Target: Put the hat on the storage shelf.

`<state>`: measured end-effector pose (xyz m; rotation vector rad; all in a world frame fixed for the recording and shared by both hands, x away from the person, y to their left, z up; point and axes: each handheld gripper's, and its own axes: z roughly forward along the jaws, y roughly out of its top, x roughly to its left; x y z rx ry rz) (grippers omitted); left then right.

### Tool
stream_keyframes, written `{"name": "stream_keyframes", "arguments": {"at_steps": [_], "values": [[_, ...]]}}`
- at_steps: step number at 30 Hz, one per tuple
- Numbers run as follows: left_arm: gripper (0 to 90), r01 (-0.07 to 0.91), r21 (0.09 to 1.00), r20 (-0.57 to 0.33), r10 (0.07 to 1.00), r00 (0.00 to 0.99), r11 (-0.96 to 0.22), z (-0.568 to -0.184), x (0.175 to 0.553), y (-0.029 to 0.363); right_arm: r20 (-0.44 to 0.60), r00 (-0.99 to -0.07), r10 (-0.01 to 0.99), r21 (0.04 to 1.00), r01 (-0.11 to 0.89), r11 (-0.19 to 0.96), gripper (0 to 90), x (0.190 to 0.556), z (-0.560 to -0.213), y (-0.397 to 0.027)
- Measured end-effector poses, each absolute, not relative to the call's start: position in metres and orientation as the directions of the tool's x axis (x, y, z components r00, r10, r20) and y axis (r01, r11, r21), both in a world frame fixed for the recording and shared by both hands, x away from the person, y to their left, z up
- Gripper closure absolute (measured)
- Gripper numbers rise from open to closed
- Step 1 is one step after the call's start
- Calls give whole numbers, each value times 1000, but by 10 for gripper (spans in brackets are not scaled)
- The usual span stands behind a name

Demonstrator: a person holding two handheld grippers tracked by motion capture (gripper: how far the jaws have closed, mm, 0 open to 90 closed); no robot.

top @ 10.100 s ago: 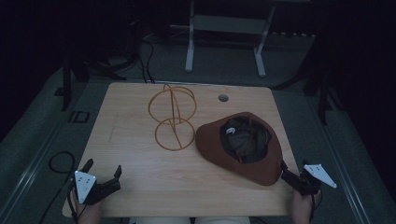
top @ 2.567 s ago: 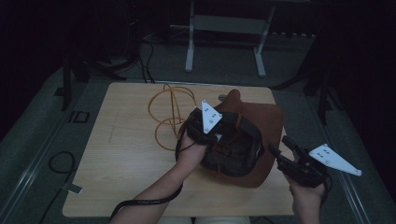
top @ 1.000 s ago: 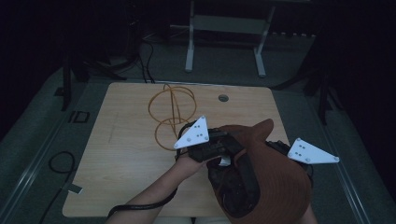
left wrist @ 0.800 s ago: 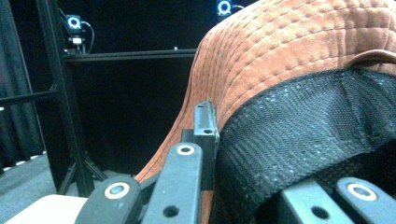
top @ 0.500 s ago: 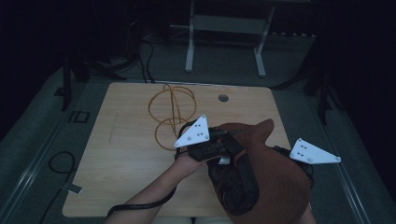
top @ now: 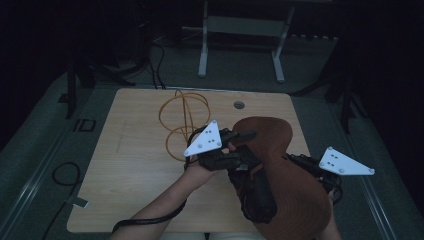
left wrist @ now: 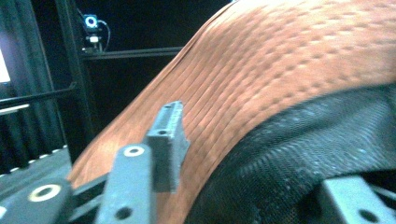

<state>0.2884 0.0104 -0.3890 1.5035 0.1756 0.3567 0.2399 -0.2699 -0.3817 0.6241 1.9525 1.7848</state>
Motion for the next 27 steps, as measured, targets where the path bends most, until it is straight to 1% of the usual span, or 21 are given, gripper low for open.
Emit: {"name": "stream_keyframes", "arguments": {"at_steps": [1,5,7,10,11,15,21,22,24,25,27], "values": [[505,-122,992,106,350,931,26,-389,288,11,-8,-809,588,996,43,72,895,239,-380,-271],[441,-127,992,111,400,910,15,-389,288,16,-18,-794,608,997,29,67,895,238,-376,-276],[407,-114,993,96,427,899,18,-389,290,20,-10,-794,608,998,29,55,896,239,-374,-278],[390,-104,994,83,472,878,19,-389,290,28,-15,-786,618,999,19,48,895,239,-371,-280],[368,-97,995,77,479,874,18,-389,290,31,-12,-780,626,999,20,45,895,239,-371,-281],[333,-97,995,88,518,851,-9,-391,284,43,5,-767,642,999,29,27,895,242,-368,-284],[285,-86,996,90,565,820,-34,-394,271,74,18,-750,661,1000,28,5,895,245,-364,-289],[254,-89,995,97,572,815,-42,-395,268,80,20,-745,667,1000,28,2,894,246,-364,-290],[149,-97,991,136,618,775,-96,-399,261,90,25,-738,674,1000,26,-8,895,249,-362,-291],[142,-97,989,144,622,770,-109,-401,259,96,25,-735,678,1000,23,-12,894,250,-361,-292],[138,-58,989,131,633,763,-135,-408,258,108,29,-725,688,1000,21,-19,895,255,-358,-293]]}}
